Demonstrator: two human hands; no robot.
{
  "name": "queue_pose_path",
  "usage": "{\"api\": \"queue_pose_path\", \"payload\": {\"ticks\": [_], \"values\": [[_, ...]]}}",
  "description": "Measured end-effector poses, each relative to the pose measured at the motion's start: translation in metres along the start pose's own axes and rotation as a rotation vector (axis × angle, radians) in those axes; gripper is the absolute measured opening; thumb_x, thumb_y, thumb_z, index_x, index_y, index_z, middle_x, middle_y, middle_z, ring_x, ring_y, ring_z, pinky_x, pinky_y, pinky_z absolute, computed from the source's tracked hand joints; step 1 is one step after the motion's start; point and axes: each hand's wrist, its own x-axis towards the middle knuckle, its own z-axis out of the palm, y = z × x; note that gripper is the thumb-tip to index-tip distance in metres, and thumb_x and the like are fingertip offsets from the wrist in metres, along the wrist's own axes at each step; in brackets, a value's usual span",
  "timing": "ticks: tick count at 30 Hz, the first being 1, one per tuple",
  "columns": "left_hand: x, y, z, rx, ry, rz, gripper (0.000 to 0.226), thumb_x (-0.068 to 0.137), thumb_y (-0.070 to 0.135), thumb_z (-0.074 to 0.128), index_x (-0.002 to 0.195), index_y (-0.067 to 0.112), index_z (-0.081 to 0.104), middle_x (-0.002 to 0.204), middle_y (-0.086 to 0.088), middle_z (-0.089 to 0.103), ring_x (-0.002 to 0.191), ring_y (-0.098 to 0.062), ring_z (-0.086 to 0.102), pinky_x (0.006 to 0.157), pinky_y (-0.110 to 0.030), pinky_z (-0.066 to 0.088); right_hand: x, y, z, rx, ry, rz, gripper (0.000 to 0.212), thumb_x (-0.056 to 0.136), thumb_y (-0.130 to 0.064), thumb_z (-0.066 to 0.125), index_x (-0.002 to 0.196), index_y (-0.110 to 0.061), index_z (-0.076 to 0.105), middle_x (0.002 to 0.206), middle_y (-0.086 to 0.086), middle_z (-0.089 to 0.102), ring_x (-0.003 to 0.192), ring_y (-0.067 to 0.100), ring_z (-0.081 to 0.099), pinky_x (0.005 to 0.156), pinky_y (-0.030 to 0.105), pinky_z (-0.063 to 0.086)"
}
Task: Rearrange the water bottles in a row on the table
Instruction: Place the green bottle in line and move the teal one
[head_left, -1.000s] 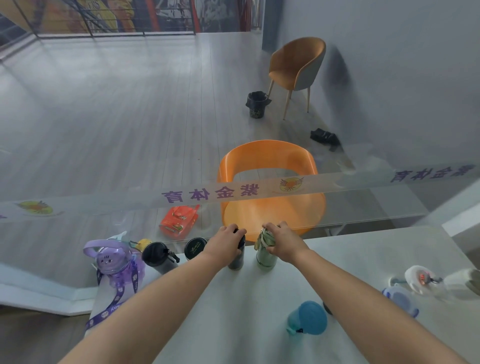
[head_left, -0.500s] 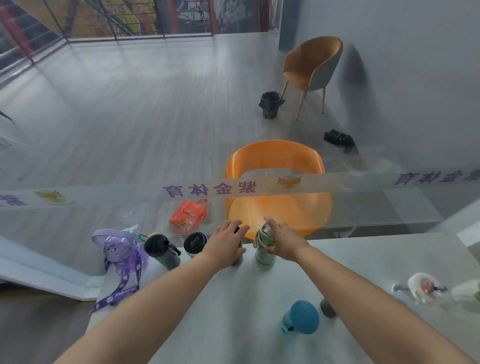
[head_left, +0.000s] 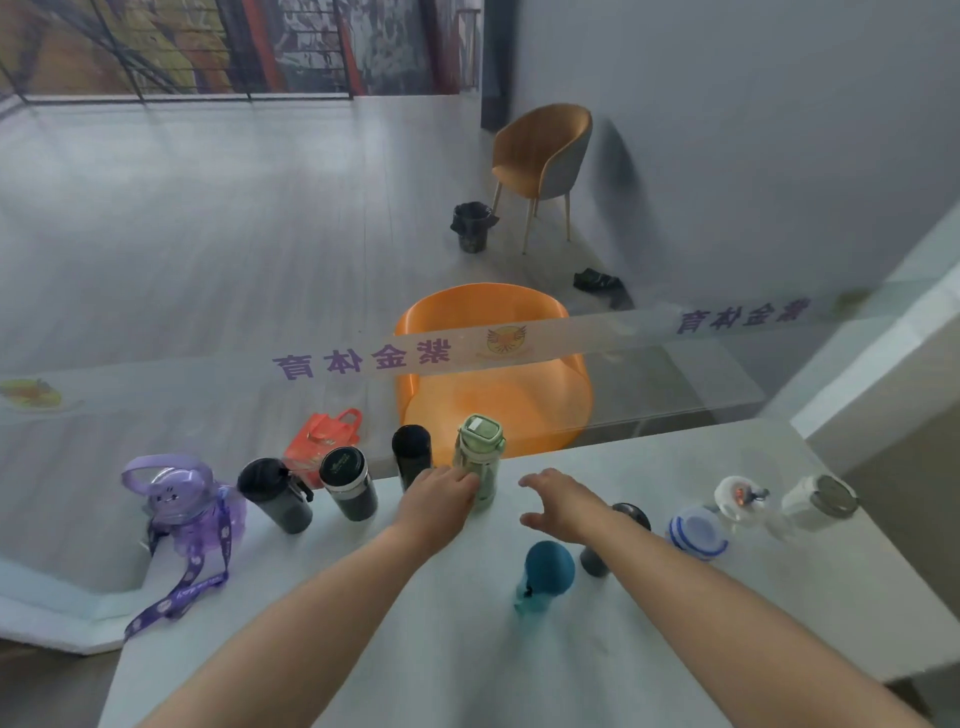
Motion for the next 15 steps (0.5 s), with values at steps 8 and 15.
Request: {"api": "queue_pose_path", "payload": {"ticks": [8,15], "values": [[-0.032,0.029,0.016,-0.039,-0.076,0.044,0.015,0.096,0.023,0.052,0.099,0.022,0.066,0.091,0.001,0.070,0.083,-0.025,0.063,0.070,-0.036,0.049,-0.041,0.018,0.062,-0.123,-0.195,0.006,0.080,0.085,-0.038,0.069,0.153,-0.035,0.027,0.145,0.007,0.040,0.132,0.032,0.042,0.103,0.044,0.045],[-0.008,0.029,0.011,-0.015,0.082,0.090,0.025,0.083,0.007,0.066,0.105,0.017,0.068,0.084,-0.003,0.071,0.080,-0.026,0.062,0.065,-0.036,0.050,-0.024,0.031,0.063,-0.110,-0.131,-0.079,0.071,0.085,-0.027,0.066,0.149,-0.030,0.034,0.133,0.010,0.044,0.122,0.034,0.046,0.093,0.043,0.049]]}}
